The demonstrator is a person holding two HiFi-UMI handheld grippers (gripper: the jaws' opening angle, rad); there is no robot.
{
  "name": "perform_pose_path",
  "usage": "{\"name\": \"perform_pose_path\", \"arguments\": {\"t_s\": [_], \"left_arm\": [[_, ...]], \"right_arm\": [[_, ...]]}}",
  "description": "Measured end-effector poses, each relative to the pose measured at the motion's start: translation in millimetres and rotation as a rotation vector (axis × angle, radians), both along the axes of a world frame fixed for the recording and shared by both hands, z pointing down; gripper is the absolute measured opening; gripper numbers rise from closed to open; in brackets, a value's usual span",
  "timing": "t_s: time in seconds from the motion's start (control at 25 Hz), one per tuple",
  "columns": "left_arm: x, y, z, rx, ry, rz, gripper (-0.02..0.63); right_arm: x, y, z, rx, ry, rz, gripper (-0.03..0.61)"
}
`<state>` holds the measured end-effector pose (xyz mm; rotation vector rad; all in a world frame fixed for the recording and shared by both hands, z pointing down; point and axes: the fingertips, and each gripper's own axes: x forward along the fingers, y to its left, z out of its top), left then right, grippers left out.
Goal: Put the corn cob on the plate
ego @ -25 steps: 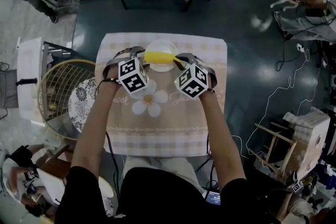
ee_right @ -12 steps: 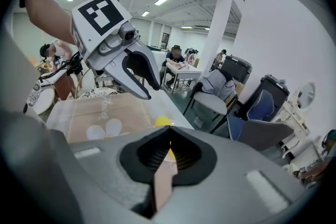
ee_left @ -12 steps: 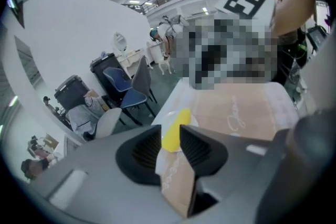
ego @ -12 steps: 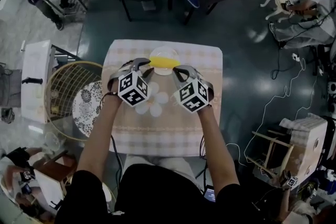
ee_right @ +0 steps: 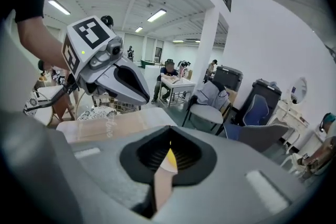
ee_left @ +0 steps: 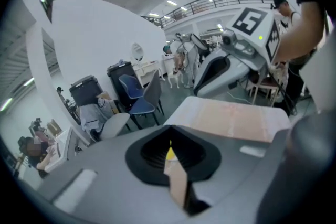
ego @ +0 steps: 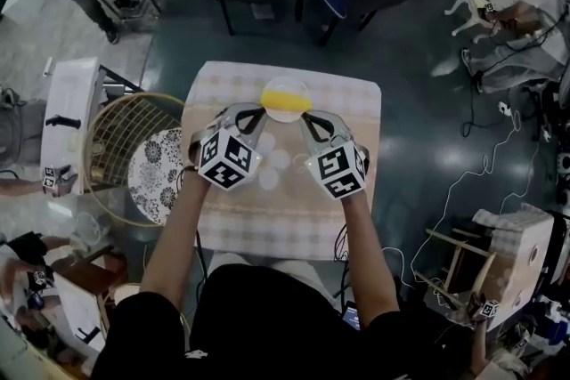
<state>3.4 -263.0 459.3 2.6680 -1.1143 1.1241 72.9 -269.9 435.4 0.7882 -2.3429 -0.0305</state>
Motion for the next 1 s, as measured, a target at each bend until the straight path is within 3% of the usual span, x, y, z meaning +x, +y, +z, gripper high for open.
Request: {"name": "perform_pose_path", "arguments": {"t_s": [0.4,0.64,1.0], "left_arm": [[-18,7,-63,0.108,0.233,-0.136,0.006],[-25,28,-95,0.14,0.358,-0.166,0.006],[-42,65,-120,0.178,0.41,-0.137,0.006]], "right_arm": [[-12,5,-63,0.036,-0.35,0.09,0.002],[-19,24,-81,0.044,-0.395,0.123,0.002],[-35,63,-114,0.093,-0.457,0.153,0.002]]}}
